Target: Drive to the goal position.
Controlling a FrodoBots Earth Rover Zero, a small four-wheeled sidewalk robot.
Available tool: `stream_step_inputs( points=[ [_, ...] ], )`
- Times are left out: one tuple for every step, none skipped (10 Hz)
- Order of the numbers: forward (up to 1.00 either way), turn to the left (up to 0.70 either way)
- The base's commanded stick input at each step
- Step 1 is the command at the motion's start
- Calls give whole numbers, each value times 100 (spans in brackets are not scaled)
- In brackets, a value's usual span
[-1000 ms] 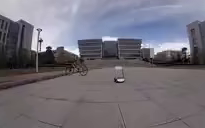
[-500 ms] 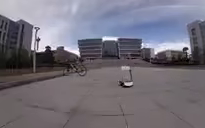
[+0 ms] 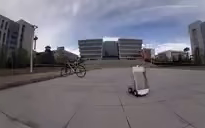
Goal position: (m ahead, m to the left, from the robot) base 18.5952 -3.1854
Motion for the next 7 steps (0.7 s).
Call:
stream_step_inputs(
  points=[
    [85,1],
    [85,2],
    [85,1],
    [85,1],
    [85,1],
    [85,0],
    [85,0]
  ],
)
